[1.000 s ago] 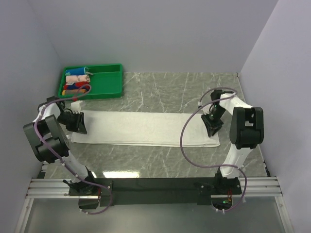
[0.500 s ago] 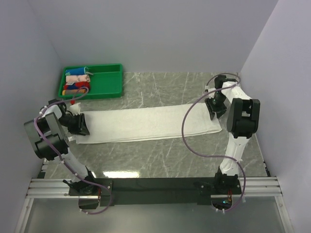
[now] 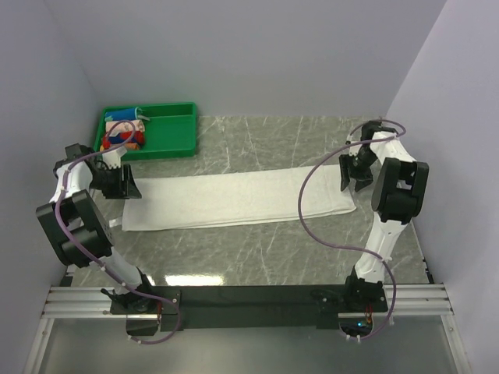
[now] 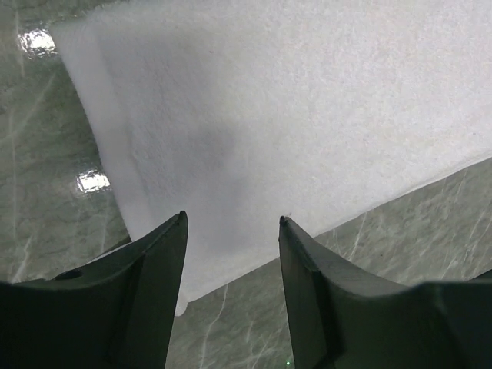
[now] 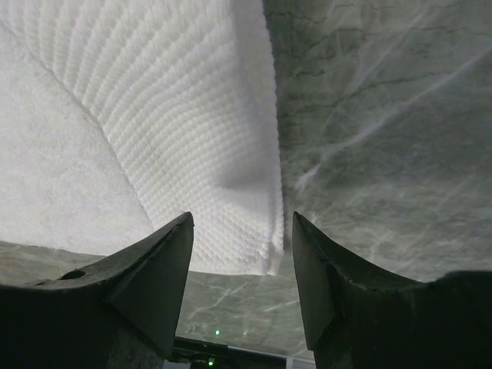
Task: Roll the towels
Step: Fold the towel
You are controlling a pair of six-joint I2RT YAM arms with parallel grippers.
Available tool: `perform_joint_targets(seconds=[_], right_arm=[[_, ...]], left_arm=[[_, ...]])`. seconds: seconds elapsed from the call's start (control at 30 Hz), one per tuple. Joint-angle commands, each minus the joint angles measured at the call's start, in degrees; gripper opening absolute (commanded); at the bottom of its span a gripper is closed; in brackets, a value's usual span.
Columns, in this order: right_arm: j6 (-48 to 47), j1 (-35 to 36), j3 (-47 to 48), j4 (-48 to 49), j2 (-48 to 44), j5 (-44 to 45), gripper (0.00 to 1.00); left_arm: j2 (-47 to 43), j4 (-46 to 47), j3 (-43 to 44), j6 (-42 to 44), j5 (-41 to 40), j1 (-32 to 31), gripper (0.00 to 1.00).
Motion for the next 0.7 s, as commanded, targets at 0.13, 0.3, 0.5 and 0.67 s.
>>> perform_joint_targets(seconds=[0.13, 0.3, 0.5, 0.67], right_arm=[[2.9, 2.8, -5.2, 4.3, 1.1, 1.5, 0.60], [5.1, 5.7, -6.6, 4.9, 3.9, 5.7, 0.54], [5.8, 5.9, -6.7, 4.2, 4.1, 5.8, 0.47], [2.6, 3.9, -3.9, 1.6, -1.2, 1.6, 0.54]], left_arm=[[-1.8, -0.4, 2.1, -1.2, 1.4, -0.2, 0.57], [-1.0, -1.2, 4.3, -3.1, 2.2, -0.2, 0.57], [-1.0, -2.2, 6.7, -2.6, 3.4, -0.2, 0.57], [-1.3, -2.6, 5.8, -2.2, 3.0, -0.3, 0.56]])
